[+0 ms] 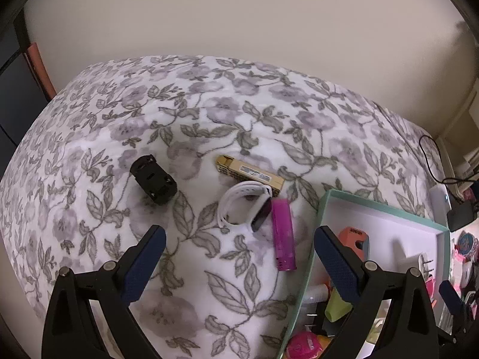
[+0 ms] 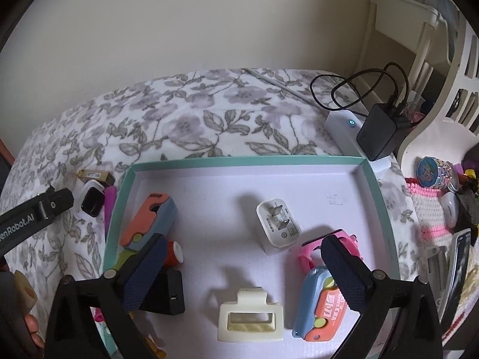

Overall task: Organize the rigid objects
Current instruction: 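Lift both open tools out of the tray back toward the pile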

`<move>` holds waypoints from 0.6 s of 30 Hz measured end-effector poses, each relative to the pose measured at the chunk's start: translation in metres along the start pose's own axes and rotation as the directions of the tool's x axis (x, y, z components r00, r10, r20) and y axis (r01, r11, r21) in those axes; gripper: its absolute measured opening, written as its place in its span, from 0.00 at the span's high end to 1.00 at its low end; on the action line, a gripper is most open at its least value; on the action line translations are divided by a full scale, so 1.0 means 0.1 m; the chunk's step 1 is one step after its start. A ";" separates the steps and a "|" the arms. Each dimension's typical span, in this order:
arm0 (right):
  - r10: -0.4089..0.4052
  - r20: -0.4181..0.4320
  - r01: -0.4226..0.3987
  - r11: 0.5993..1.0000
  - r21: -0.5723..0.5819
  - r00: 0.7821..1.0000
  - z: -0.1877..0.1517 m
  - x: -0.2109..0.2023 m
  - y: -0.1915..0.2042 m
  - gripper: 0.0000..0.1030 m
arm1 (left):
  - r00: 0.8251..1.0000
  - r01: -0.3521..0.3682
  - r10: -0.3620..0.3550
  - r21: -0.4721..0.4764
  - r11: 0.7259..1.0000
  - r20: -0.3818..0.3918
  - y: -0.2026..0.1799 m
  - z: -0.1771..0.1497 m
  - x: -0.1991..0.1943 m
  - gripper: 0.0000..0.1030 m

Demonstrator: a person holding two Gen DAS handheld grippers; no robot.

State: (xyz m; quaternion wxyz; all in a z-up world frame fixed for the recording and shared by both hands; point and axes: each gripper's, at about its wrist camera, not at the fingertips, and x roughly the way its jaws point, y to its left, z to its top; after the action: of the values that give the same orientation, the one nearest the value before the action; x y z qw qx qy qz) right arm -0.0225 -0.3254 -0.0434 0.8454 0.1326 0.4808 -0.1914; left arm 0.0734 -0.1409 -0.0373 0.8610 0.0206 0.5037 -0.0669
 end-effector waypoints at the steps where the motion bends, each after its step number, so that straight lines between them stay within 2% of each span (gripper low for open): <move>1: 0.000 0.007 0.000 1.000 0.000 1.000 0.00 -0.01 0.00 0.00 | 1.000 -0.002 0.002 -0.005 1.000 0.003 0.01 0.00 0.00 0.04; 5: 0.016 0.059 -0.014 1.000 -0.025 0.998 0.02 -0.07 0.07 0.00 | 1.000 -0.005 0.006 -0.041 0.999 0.019 0.15 0.05 -0.03 0.04; 8: 0.065 0.089 -0.061 0.997 -0.041 0.994 0.02 -0.12 0.16 0.00 | 1.000 -0.017 0.019 -0.081 0.997 0.024 0.28 0.10 -0.05 0.04; 14: 0.170 0.035 -0.170 0.985 -0.004 0.985 0.03 -0.09 0.26 0.00 | 0.996 -0.033 0.043 -0.126 0.991 0.080 0.55 0.21 -0.17 0.04; 16: 0.177 0.037 -0.176 0.984 -0.023 0.984 0.02 -0.09 0.31 0.00 | 0.993 -0.049 0.062 -0.126 0.991 0.105 0.61 0.24 -0.22 0.04; 18: 0.147 0.040 -0.144 0.988 -0.059 0.988 0.01 -0.11 0.38 0.00 | 0.990 -0.060 0.075 -0.127 0.990 0.118 0.66 0.27 -0.26 0.04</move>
State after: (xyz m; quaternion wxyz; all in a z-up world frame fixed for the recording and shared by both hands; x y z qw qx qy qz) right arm -0.0093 -0.2903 -0.0320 0.8708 0.1395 0.4563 -0.1187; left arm 0.0930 -0.0756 -0.0041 0.8917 -0.0196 0.4522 -0.0074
